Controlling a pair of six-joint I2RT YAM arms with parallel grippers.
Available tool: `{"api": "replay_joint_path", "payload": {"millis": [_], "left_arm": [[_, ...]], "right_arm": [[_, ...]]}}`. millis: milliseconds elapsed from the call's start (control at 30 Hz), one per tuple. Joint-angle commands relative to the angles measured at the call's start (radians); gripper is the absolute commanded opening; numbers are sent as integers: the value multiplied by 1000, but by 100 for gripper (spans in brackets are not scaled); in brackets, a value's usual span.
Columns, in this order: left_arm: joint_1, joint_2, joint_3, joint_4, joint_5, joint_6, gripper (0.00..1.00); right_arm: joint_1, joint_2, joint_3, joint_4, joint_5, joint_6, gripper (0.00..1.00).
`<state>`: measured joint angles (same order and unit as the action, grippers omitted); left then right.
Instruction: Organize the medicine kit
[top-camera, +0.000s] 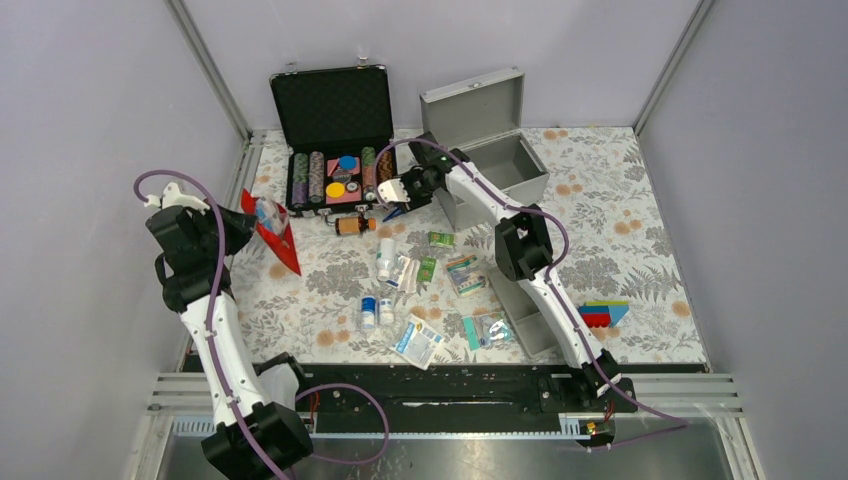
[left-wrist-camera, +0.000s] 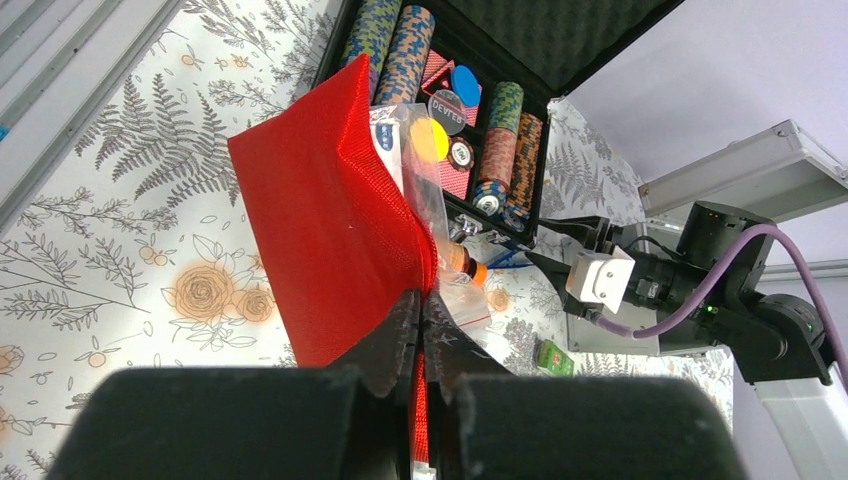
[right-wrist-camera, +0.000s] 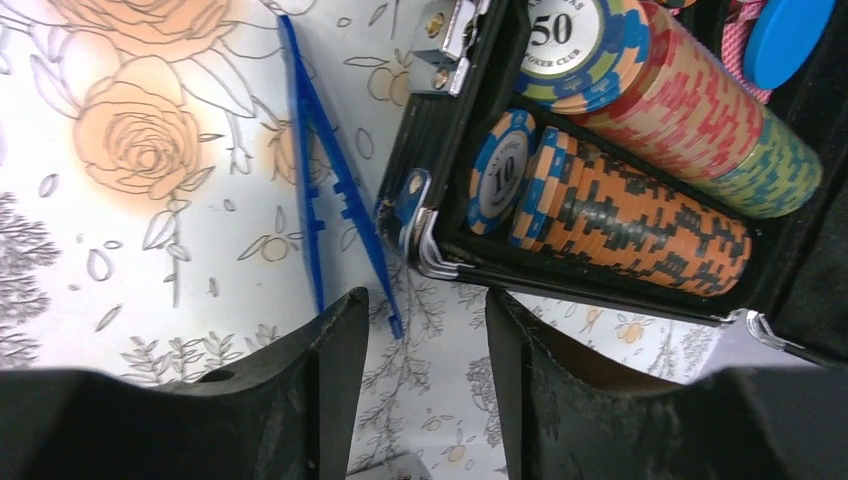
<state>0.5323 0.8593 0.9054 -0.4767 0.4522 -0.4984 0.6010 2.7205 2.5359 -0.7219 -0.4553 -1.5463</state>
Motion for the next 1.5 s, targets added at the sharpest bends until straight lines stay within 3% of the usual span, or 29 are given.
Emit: {"api": "replay_joint_path", "payload": {"millis": [0, 167, 300, 667, 900, 1067, 1333, 1467], "left_arm": [[8, 3, 0, 88, 41, -40, 0], [7, -1, -39, 117, 47, -68, 0], [8, -15, -46, 111, 56, -68, 0], [5, -27, -69, 102, 77, -77, 0], [5, -24, -61, 96, 72, -76, 0], [4, 0, -40, 98, 76, -83, 0], [-1, 6, -40, 107, 84, -95, 0], [-8, -8, -49, 107, 88, -95, 0]], "right_arm": [[0, -40, 50, -189, -21, 41, 55], [5, -62, 105, -445, -91, 72, 70], [15, -74, 112, -521, -105, 139, 77], [16, -114, 78, -284, -80, 617, 70], [19, -114, 38, -175, 85, 849, 67], [28, -120, 17, -196, 108, 874, 63], [63, -112, -49, -227, 234, 757, 64], [73, -106, -53, -241, 224, 664, 51]]}}
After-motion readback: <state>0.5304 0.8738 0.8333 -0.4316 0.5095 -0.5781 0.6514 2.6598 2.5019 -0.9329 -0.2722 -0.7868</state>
